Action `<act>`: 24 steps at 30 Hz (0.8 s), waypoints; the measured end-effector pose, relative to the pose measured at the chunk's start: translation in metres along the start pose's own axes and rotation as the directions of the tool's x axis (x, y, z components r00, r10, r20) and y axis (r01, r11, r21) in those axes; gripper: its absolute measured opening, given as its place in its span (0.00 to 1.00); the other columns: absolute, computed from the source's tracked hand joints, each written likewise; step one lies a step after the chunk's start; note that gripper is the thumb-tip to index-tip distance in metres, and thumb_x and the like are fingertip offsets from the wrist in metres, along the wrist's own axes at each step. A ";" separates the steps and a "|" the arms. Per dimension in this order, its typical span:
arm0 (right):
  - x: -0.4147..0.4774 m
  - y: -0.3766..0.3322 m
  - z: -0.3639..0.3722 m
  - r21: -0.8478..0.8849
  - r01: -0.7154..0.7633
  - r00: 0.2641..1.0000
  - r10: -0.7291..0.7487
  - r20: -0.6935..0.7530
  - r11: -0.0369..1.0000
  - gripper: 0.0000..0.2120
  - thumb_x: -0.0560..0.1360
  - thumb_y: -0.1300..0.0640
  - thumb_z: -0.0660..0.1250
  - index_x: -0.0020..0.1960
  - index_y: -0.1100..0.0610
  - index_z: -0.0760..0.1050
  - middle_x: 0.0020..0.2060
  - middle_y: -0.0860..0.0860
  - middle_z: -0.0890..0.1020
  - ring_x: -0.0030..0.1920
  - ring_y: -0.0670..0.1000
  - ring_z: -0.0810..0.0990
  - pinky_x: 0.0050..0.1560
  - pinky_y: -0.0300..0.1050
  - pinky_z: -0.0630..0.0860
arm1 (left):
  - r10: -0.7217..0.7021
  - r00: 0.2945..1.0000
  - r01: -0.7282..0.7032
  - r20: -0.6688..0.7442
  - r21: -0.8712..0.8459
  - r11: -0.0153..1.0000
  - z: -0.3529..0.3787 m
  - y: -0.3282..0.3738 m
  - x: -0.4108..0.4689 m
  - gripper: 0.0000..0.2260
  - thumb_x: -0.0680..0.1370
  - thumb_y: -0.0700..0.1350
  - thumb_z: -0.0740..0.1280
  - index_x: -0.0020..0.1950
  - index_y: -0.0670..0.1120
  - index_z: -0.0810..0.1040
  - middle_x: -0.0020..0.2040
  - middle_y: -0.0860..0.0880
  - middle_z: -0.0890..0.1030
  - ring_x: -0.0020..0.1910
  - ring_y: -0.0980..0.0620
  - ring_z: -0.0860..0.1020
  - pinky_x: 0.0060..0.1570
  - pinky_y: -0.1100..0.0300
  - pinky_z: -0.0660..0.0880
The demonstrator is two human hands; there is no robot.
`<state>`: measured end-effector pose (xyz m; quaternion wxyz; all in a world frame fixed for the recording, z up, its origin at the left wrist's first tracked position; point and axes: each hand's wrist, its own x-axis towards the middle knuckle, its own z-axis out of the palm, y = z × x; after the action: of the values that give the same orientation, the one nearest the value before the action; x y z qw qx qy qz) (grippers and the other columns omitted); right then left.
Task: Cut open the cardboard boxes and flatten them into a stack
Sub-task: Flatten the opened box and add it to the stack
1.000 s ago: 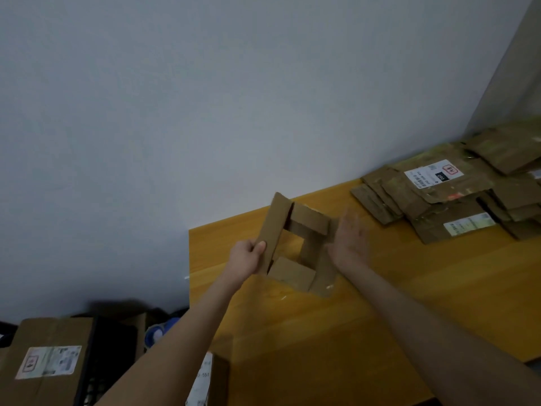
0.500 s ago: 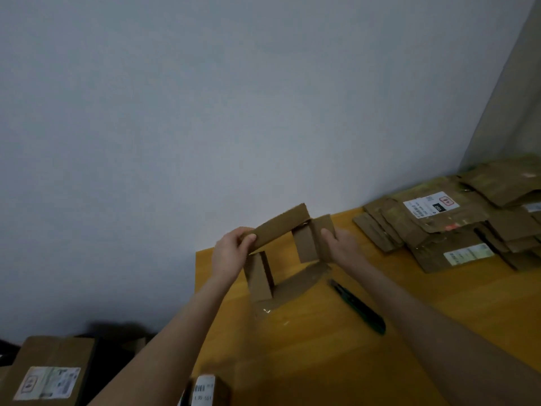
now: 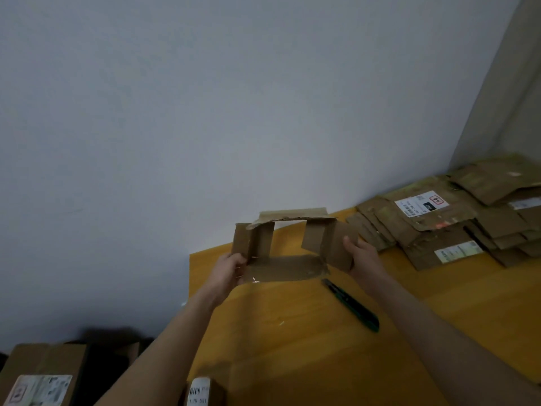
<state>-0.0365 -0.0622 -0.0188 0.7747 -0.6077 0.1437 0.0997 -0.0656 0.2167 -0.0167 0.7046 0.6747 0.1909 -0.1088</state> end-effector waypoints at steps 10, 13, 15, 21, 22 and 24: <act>-0.004 0.008 -0.022 0.043 -0.195 0.930 0.171 0.325 0.980 0.25 0.74 0.54 0.65 0.69 0.63 0.69 0.59 0.58 0.79 0.61 0.58 0.76 0.61 0.54 0.74 | -0.199 0.945 0.232 0.258 -0.104 0.967 -0.022 0.016 -0.004 0.33 0.72 0.65 0.63 0.66 0.42 0.71 0.49 0.41 0.80 0.49 0.42 0.80 0.47 0.42 0.79; -0.009 0.007 -0.023 -0.115 -0.177 0.867 0.210 0.452 0.978 0.38 0.64 0.36 0.74 0.68 0.54 0.73 0.62 0.54 0.78 0.64 0.58 0.75 0.66 0.58 0.71 | -0.165 0.954 0.196 0.249 -0.108 0.975 -0.019 0.018 -0.008 0.33 0.70 0.60 0.70 0.69 0.43 0.69 0.58 0.39 0.75 0.54 0.41 0.77 0.48 0.46 0.79; -0.007 0.010 -0.020 -0.169 -0.205 0.860 0.260 0.440 0.964 0.44 0.61 0.31 0.73 0.71 0.50 0.68 0.65 0.52 0.76 0.63 0.58 0.76 0.65 0.60 0.71 | -0.127 0.957 0.150 0.260 -0.071 0.986 -0.017 0.016 -0.010 0.39 0.63 0.56 0.74 0.70 0.43 0.70 0.64 0.37 0.73 0.60 0.38 0.74 0.56 0.46 0.76; 0.008 0.022 -0.013 -0.256 -0.247 0.907 0.316 0.279 0.934 0.43 0.69 0.48 0.75 0.77 0.46 0.56 0.70 0.53 0.67 0.66 0.61 0.70 0.64 0.62 0.71 | 0.067 0.800 0.014 0.596 -0.130 0.991 -0.001 0.015 -0.015 0.32 0.68 0.43 0.68 0.73 0.44 0.66 0.62 0.41 0.77 0.61 0.42 0.76 0.58 0.47 0.75; 0.009 0.024 -0.014 -0.224 -0.257 0.914 0.312 0.261 0.940 0.42 0.70 0.51 0.75 0.77 0.46 0.56 0.70 0.53 0.68 0.65 0.61 0.71 0.63 0.61 0.73 | 0.071 0.794 0.000 0.604 -0.117 0.993 -0.001 0.016 -0.014 0.32 0.68 0.42 0.67 0.73 0.45 0.66 0.63 0.41 0.77 0.61 0.41 0.76 0.59 0.47 0.75; 0.009 0.027 -0.018 -0.133 -0.258 0.929 0.283 0.238 0.957 0.39 0.70 0.49 0.74 0.76 0.47 0.59 0.69 0.51 0.69 0.64 0.60 0.73 0.61 0.61 0.74 | 0.057 0.810 -0.011 0.584 -0.082 0.997 -0.003 0.018 -0.014 0.34 0.67 0.40 0.68 0.74 0.48 0.66 0.63 0.41 0.76 0.62 0.41 0.75 0.60 0.45 0.73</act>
<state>-0.0384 -0.0734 -0.0504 0.7344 -0.6019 0.1206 0.2895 -0.0714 0.2195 0.0052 0.7556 0.5849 -0.0434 -0.2915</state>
